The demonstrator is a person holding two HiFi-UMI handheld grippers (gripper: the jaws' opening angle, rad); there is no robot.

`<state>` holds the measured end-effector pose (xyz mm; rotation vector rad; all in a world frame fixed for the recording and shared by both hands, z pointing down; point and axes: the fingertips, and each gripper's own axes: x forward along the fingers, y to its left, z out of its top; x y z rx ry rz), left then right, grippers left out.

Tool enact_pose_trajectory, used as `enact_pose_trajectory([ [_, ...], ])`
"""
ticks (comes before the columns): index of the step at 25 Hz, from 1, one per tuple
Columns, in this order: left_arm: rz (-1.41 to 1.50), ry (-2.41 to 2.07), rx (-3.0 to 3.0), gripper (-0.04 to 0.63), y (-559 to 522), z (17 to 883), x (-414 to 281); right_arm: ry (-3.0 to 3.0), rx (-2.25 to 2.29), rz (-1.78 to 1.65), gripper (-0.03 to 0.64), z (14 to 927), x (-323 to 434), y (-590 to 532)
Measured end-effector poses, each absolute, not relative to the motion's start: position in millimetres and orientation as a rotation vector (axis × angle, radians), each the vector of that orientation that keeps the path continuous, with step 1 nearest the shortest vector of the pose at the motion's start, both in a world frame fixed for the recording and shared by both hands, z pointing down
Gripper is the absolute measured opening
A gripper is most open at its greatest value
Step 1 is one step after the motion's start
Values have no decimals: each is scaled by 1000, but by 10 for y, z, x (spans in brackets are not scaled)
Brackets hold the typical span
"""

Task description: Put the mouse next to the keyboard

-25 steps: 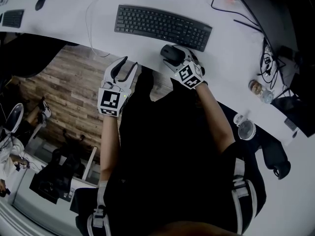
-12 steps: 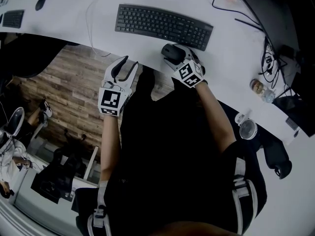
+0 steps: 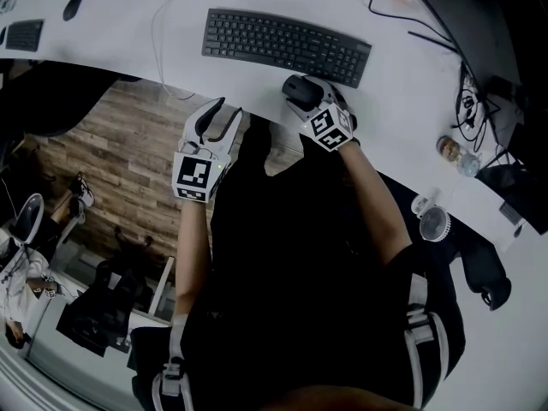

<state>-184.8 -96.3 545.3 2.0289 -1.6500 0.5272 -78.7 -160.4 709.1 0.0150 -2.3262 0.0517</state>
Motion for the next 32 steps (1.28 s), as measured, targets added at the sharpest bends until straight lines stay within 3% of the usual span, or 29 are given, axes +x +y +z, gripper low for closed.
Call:
enact_pose_trajectory([
  [32, 504, -1530, 2288, 152, -1096, 4974, -1706, -2373, 243, 54, 291, 6306, -680, -1557],
])
